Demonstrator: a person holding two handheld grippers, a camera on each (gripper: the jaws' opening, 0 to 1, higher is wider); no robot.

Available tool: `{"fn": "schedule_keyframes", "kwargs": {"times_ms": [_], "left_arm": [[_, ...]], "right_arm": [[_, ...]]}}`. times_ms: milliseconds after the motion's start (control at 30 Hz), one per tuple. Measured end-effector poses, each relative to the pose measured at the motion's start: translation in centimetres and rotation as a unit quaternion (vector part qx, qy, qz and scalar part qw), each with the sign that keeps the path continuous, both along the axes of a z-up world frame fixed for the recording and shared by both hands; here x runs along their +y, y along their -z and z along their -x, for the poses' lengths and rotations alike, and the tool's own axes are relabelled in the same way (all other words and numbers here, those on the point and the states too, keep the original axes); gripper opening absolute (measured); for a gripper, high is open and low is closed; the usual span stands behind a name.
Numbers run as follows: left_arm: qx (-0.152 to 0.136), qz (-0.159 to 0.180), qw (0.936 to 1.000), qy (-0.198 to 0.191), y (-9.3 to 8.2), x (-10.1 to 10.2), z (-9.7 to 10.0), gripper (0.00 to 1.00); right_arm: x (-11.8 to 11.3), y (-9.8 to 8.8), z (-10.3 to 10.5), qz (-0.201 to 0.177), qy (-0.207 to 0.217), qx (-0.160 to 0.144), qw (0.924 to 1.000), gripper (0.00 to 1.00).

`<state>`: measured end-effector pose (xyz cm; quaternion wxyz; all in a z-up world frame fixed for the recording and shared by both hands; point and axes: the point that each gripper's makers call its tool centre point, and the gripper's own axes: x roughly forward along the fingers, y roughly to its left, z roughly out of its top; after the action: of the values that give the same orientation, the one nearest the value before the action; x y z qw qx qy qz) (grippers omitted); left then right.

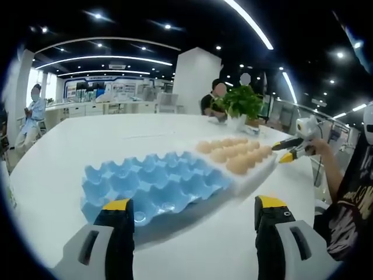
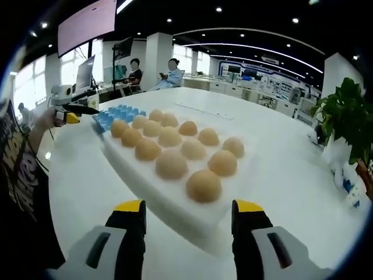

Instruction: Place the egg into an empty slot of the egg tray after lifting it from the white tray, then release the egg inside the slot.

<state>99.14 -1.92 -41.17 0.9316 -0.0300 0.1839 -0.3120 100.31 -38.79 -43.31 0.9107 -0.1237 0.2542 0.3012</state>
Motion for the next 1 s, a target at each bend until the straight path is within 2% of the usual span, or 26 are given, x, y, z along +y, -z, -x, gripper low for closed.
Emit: {"fn": "schedule_keyframes", "kwargs": {"times_ms": [433, 767, 1000], "left_arm": [[0.004, -0.001, 1.0, 0.004, 0.2, -0.2, 0.0, 0.87], [0.005, -0.002, 1.0, 0.002, 0.2, 0.0, 0.1, 0.87], [0.006, -0.005, 1.0, 0.005, 0.3, -0.2, 0.2, 0.87]], "right_arm": [[-0.5, -1.1, -1.0, 0.001, 0.013, -0.023, 0.9997, 0.57], [-0.2, -0.7, -1.8, 0.012, 0.011, -0.024, 0.9996, 0.5], [-0.1, -0.7, -1.7, 0.003, 0.016, -0.021, 0.9996, 0.51]]}}
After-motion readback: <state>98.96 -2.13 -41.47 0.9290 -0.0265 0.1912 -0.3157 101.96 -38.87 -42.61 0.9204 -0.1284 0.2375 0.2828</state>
